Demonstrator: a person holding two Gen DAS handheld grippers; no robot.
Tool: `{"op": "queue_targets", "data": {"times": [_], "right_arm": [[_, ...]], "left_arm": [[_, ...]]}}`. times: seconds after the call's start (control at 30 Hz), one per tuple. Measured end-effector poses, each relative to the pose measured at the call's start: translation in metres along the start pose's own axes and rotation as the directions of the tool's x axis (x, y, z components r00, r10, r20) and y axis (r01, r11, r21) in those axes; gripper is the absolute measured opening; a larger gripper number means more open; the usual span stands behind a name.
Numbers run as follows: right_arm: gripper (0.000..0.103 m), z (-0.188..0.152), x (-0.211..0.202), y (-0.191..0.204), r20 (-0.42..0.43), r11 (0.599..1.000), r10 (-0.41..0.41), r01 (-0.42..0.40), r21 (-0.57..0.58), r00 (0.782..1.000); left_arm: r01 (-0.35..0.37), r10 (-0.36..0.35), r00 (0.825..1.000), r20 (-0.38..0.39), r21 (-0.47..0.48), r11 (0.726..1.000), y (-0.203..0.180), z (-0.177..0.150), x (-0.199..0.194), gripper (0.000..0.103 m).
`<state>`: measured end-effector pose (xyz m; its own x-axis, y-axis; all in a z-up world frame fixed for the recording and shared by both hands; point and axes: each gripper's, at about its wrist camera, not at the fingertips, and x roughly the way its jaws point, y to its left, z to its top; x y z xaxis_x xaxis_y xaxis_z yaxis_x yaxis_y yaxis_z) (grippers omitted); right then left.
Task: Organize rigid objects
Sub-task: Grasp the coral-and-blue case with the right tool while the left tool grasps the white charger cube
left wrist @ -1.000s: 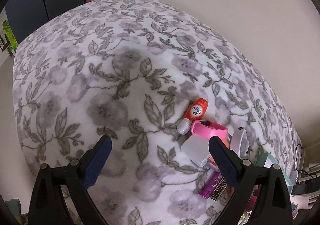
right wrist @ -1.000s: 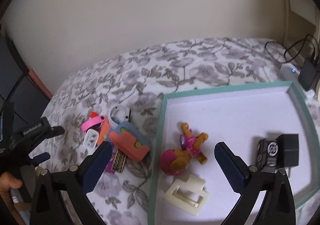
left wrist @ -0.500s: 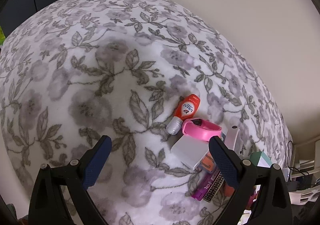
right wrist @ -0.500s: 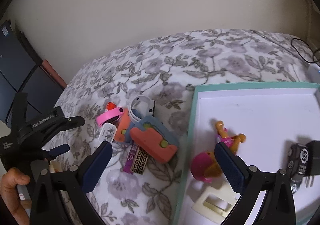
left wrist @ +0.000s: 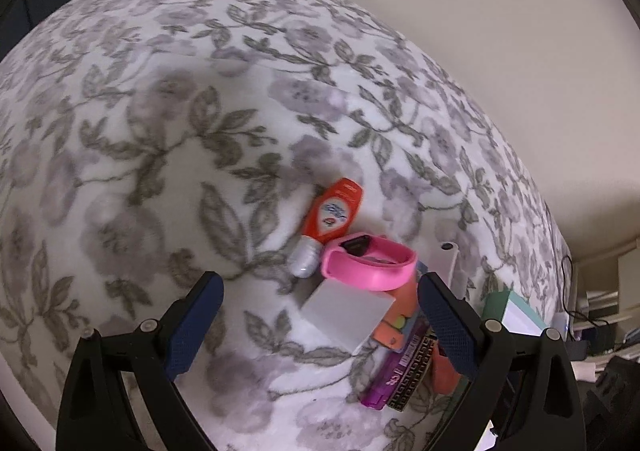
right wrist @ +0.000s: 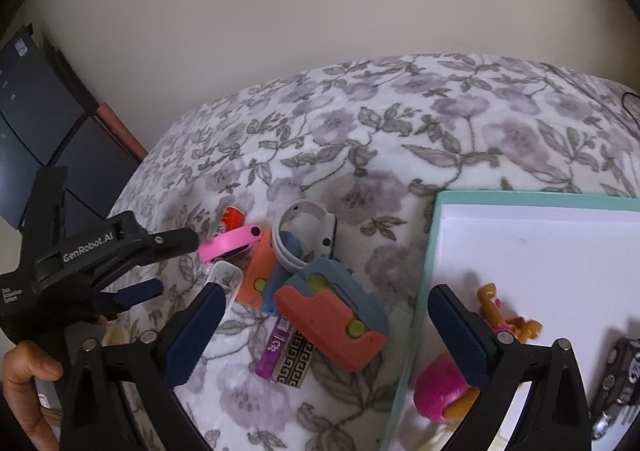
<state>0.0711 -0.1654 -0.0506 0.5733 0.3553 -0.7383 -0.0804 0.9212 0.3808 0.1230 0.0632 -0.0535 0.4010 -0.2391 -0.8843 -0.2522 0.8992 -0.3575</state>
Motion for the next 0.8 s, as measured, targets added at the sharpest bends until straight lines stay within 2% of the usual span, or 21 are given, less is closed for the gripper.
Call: {"op": "queue_targets", "data": {"times": [0.13, 0.2, 0.27, 0.43, 0.5, 0.57, 0.63, 0.7, 0.8], "right_arm": [[0.093, 0.002, 0.011, 0.004, -0.021, 1.000, 0.011, -0.012, -0.022, 1.000], [0.086, 0.002, 0.016, 0.006, -0.031, 0.999, 0.009, -0.010, -0.041, 0.999], [0.084, 0.000, 0.021, 0.010, -0.045, 0.998, 0.011, -0.014, -0.059, 0.999], [0.083, -0.002, 0.031, 0.011, -0.072, 0.997, 0.003, -0.009, -0.082, 0.997], [0.078, -0.003, 0.035, 0.008, -0.078, 0.997, 0.000, -0.006, -0.072, 0.997], [0.078, -0.003, 0.037, 0.008, -0.076, 0.998, -0.001, -0.004, -0.069, 0.997], [0.078, -0.003, 0.037, 0.009, -0.076, 0.997, -0.005, 0.000, -0.072, 0.997], [0.072, -0.004, 0.037, 0.009, -0.074, 0.997, -0.012, 0.007, -0.072, 0.997], [0.063, -0.004, 0.035, 0.005, -0.067, 0.998, -0.026, 0.022, -0.058, 0.997]], "left_arm": [[0.005, -0.004, 1.000, -0.029, 0.044, 0.999, -0.007, 0.001, 0.010, 0.098], [0.011, -0.008, 0.999, -0.047, 0.068, 0.998, -0.010, 0.001, 0.015, 0.098], [0.018, -0.012, 0.997, -0.070, 0.081, 0.997, -0.012, 0.000, 0.020, 0.098], [0.011, 0.001, 0.994, -0.112, 0.105, 0.994, -0.016, -0.004, 0.029, 0.097], [-0.001, 0.015, 0.992, -0.126, 0.112, 0.994, -0.016, -0.006, 0.032, 0.097], [-0.006, 0.022, 0.991, -0.133, 0.116, 0.993, -0.015, -0.007, 0.033, 0.097], [0.009, 0.007, 0.990, -0.139, 0.111, 0.994, -0.015, -0.008, 0.034, 0.093], [0.016, 0.001, 0.990, -0.142, 0.116, 0.993, -0.017, -0.009, 0.033, 0.081], [0.021, -0.001, 0.989, -0.145, 0.132, 0.991, -0.020, -0.011, 0.035, 0.079]]}}
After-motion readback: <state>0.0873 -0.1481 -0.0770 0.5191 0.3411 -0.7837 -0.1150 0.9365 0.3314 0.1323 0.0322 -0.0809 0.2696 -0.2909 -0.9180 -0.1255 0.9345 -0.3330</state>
